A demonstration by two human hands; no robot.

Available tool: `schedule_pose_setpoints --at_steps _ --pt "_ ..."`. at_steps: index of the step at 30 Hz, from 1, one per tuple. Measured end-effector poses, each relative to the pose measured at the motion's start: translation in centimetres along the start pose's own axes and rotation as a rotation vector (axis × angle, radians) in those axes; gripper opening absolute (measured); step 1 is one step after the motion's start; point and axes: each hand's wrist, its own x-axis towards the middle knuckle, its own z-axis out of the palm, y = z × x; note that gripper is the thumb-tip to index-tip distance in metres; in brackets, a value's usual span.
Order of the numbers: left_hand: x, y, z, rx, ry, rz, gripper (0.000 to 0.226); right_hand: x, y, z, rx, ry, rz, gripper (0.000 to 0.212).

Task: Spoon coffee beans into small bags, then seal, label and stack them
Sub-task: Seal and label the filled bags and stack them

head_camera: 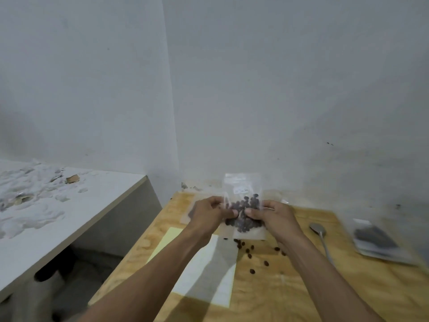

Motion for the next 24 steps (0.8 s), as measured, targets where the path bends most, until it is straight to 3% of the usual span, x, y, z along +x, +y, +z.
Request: schedule_pose_setpoints --at_steps 2,7,11,13,16,19,21,23,24 --pt "0.2 0.0 2.2 -0.045 0.019 0.003 0.030 0.0 0.6 -1.8 -0.015 0.063 0.000 0.058" --pt "1.3 -0.1 10.2 -0.035 -0.059 -0.019 0.031 -0.8 0.5 -9.1 -0.165 0.277 -0.090 0.045" --pt "1.4 0.8 17.6 0.055 -0.196 0.002 0.073 -1.6 -0.2 -15.5 -0.301 0.497 -0.112 0.048" --pt "1.3 1.3 21.1 0.093 -0.251 0.002 0.080 -1.9 -0.3 -18.2 -0.357 0.573 -0.114 0.049" --pt "1.5 1.2 25.5 0.161 -0.284 -0.004 0.032 -1.6 0.0 -21.6 -0.472 0.646 -0.067 0.047" --pt "2.2 -0.1 28.6 0.282 -0.315 -0.068 0.034 -1.4 1.6 -23.6 -0.635 0.610 0.045 0.045" --pt "2.4 -1.0 29.7 0.321 -0.310 -0.101 0.015 -1.4 3.0 -24.3 -0.710 0.565 0.133 0.042" --pt "2.8 -2.1 30.4 0.334 -0.302 -0.091 0.053 -1.4 4.3 -24.6 -0.720 0.560 0.163 0.038" --pt "2.8 -2.4 30.5 0.328 -0.301 -0.085 0.061 -1.4 4.6 -24.7 -0.720 0.574 0.153 0.036"
